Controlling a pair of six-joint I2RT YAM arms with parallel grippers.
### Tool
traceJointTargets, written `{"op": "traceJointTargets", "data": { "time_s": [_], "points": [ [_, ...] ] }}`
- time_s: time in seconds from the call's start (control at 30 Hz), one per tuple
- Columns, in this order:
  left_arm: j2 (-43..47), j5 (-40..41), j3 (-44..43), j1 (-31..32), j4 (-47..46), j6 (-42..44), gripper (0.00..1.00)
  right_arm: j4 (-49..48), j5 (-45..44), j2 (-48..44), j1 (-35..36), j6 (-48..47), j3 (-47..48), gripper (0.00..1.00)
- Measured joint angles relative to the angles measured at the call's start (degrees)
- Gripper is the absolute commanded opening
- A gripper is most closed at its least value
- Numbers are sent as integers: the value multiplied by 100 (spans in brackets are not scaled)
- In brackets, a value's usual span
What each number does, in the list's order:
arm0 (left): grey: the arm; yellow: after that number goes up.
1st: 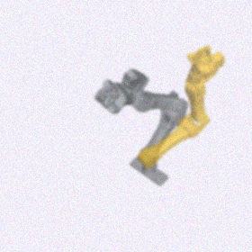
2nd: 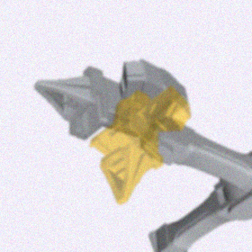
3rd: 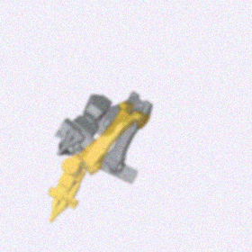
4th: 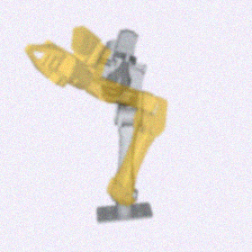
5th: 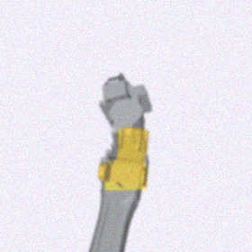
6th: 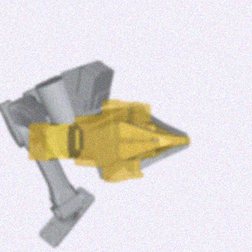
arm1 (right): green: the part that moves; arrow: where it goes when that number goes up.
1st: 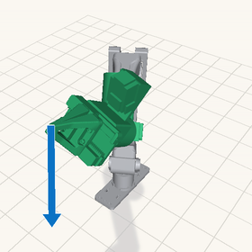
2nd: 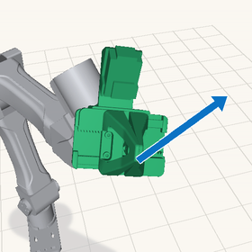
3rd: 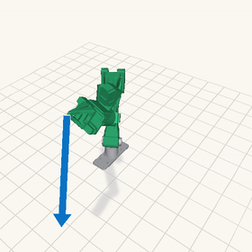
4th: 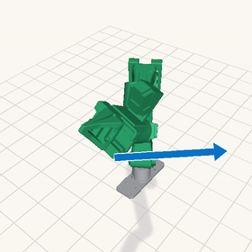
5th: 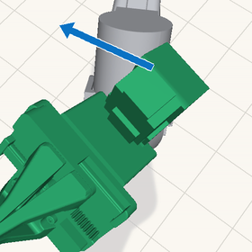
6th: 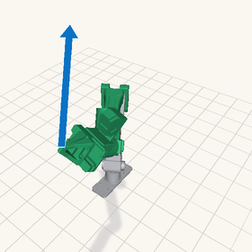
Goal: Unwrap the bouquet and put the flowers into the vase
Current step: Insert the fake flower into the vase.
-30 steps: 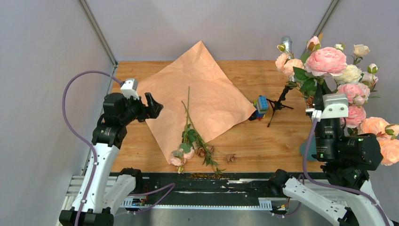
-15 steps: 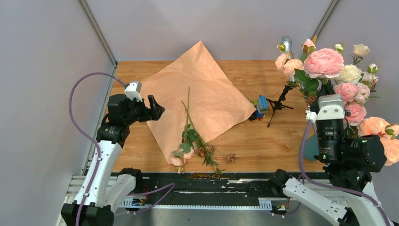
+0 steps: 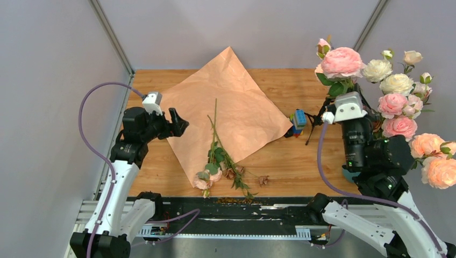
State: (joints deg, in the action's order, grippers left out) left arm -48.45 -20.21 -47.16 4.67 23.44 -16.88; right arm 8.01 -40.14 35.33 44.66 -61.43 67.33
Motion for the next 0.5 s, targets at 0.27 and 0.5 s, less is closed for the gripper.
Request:
{"op": "traceJointTargets", "data": {
  "time_s": [0.27,0.5],
  "points": [
    [26,0,28,-26,-2,63,100,-15,511,540,-949,319,-92,0],
    [68,0,63,-37,11,81,100,2,1292,688,-2037,955,-245,0]
  ]
}}
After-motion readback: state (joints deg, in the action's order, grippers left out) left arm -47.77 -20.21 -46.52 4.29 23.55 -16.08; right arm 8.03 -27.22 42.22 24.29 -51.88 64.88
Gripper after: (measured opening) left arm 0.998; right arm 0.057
